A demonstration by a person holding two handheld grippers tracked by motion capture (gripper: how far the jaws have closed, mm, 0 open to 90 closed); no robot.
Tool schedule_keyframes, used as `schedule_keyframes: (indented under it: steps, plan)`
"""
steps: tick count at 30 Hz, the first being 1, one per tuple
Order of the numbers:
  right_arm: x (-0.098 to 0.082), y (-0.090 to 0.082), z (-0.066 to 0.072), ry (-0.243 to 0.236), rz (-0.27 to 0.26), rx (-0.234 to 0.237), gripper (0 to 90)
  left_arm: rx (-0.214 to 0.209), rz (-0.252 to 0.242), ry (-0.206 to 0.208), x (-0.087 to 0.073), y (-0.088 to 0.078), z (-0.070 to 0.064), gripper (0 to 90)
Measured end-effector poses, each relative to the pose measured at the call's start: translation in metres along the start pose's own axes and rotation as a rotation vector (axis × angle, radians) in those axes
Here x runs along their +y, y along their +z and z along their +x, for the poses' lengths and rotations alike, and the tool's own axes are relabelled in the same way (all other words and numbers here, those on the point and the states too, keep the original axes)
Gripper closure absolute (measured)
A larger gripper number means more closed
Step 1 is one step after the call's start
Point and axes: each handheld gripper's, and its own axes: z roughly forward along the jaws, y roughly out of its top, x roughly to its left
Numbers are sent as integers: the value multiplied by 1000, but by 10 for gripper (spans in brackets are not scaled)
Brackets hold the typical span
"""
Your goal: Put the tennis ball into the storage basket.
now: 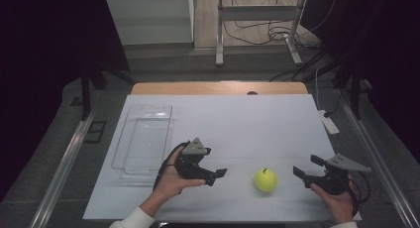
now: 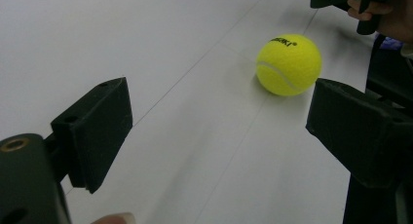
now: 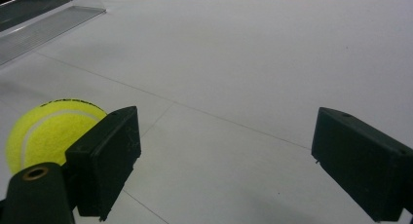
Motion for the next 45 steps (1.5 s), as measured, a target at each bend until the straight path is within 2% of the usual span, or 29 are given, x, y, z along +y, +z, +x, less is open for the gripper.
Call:
schedule_keyframes:
  steps: [4, 14, 45]
  plan:
    - [-1, 2, -1, 2, 4, 2, 110, -27, 6, 3, 4, 7, -3, 107]
    - [-1, 3, -2, 6, 5, 5, 110, -62, 32, 25, 9, 24, -13, 103]
    - [1, 9, -3, 1, 12, 5, 110, -126, 80, 66, 26, 58, -28, 97]
